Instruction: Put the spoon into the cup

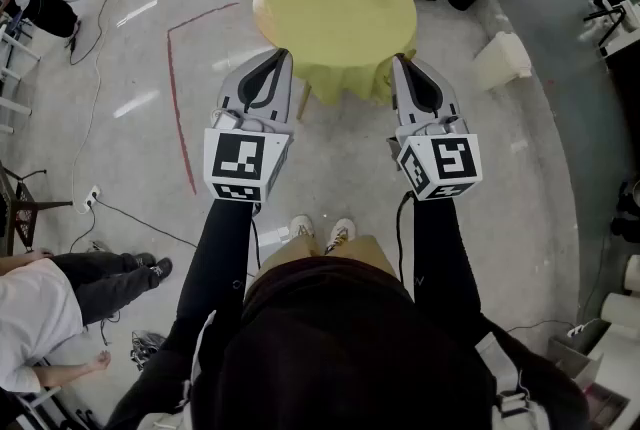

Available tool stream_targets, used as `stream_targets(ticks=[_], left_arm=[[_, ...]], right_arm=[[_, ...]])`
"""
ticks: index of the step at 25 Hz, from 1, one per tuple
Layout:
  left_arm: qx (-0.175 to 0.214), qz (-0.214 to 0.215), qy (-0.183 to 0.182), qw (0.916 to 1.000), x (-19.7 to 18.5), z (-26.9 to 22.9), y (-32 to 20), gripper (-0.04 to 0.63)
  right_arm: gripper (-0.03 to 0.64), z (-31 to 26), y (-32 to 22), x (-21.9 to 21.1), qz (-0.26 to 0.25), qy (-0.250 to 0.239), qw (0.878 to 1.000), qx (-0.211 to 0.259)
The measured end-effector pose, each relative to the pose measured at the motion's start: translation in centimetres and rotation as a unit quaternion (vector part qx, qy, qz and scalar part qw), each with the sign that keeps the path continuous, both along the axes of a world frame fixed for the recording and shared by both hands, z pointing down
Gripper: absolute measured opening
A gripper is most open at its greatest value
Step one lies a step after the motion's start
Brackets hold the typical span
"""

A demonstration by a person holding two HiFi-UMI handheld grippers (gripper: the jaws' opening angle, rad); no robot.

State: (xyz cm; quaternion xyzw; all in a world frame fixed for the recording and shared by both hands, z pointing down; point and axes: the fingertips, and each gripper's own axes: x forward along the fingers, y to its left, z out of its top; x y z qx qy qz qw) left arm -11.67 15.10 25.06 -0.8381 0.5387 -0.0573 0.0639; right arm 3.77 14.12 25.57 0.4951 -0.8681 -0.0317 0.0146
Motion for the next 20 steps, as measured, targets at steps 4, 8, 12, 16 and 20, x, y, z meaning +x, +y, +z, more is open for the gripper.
stream_targets(ticks=[4,8,12,16,20], left_arm=[[-0.001,-0.001,0.001,1.0,-0.1,0.0,-0.1,0.015],[-0.001,0.001,0.002,1.0,-0.3,0.0,-0.1,0.015],[0.001,0.006,0.003,1.0,-0.5,0.0,0.0,0.015],[0.001,0.013,0.005,0.9999,-1.0,0.0,0.2,0.015],[0.003,0.02,0.006,0.9998,-1.6,0.3,-0.1,0.015]], right_arm=[[0.028,-0.1,-0.1,0.0,0.0,0.001,1.0,0.0],[0.028,-0.1,-0.1,-0.1,0.004,-0.004,1.0,0.0],[0.028,-0.1,0.1,-0.4,0.009,-0.004,1.0,-0.002],[0.028,-0.1,0.5,-0.7,0.016,-0.002,1.0,0.0],[0.028,0.1,0.7,-1.2,0.022,-0.001,1.0,0.003]])
